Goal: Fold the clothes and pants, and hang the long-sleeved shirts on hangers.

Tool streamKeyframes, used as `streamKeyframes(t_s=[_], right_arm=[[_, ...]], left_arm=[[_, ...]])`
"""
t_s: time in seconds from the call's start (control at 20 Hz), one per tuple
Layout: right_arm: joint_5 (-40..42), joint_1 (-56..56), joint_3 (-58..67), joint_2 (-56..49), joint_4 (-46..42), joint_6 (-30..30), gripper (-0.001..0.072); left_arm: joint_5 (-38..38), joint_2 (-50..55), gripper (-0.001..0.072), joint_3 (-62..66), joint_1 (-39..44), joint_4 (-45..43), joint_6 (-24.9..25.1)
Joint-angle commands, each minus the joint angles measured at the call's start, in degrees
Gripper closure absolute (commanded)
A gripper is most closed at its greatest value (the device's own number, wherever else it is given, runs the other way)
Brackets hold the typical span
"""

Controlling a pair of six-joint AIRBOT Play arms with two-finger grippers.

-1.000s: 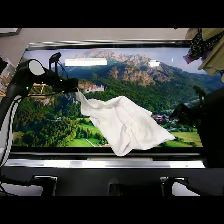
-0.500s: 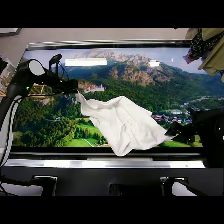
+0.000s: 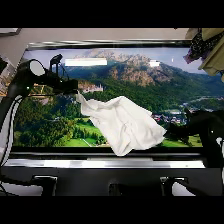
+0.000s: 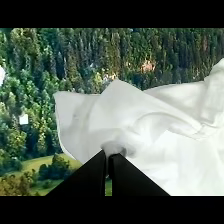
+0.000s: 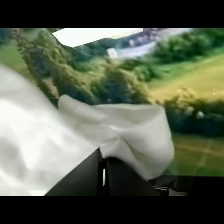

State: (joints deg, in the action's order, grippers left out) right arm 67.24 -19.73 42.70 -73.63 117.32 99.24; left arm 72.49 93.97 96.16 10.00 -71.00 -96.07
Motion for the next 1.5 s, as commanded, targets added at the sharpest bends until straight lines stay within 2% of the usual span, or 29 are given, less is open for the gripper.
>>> streamKeyframes(t_s=[0.0, 0.2, 0.4, 0.75, 0.95, 1.25, 1.35, 1.45], right_arm=[[-2.4, 5.6, -0.1, 0.2, 1.0, -0.8, 0.0671], [-2.0, 7.1, 2.8, 5.4, 2.6, -2.6, 0.0673], [-1.5, 7.1, 15.5, 15.9, 2.1, -3.1, 0.0673], [-0.4, 7.1, 44.0, 32.5, 0.7, -3.3, 0.0673], [-0.2, 7.1, 52.5, 38.8, -4.0, -8.2, 0.0673], [-3.4, 7.1, 57.2, 38.1, -5.3, -15.3, 0.0673], [0.0, 7.1, 57.2, 34.1, -4.8, -19.6, 0.0673], [7.8, 7.1, 57.2, 27.5, -3.7, -21.6, 0.0672]], left_arm=[[0.2, 0.0, 0.0691, 0.0, 0.0, 0.0, 0.0], [0.5, -1.2, 0.0691, 0.2, -1.0, 0.0, 0.0], [0.6, -6.8, 0.0691, 3.0, -4.9, 0.0, 0.0], [0.5, -26.8, 0.0691, 12.0, -10.9, 0.0, -0.1], [0.9, -38.7, 0.0692, 11.9, -11.0, 0.0, -3.7], [1.2, -44.4, 0.0691, 11.9, -11.0, -0.3, -5.2], [1.2, -42.6, 0.0691, 11.9, -11.0, -2.0, -5.6], [1.2, -38.4, 0.0691, 11.9, -11.0, -4.4, -5.9]])
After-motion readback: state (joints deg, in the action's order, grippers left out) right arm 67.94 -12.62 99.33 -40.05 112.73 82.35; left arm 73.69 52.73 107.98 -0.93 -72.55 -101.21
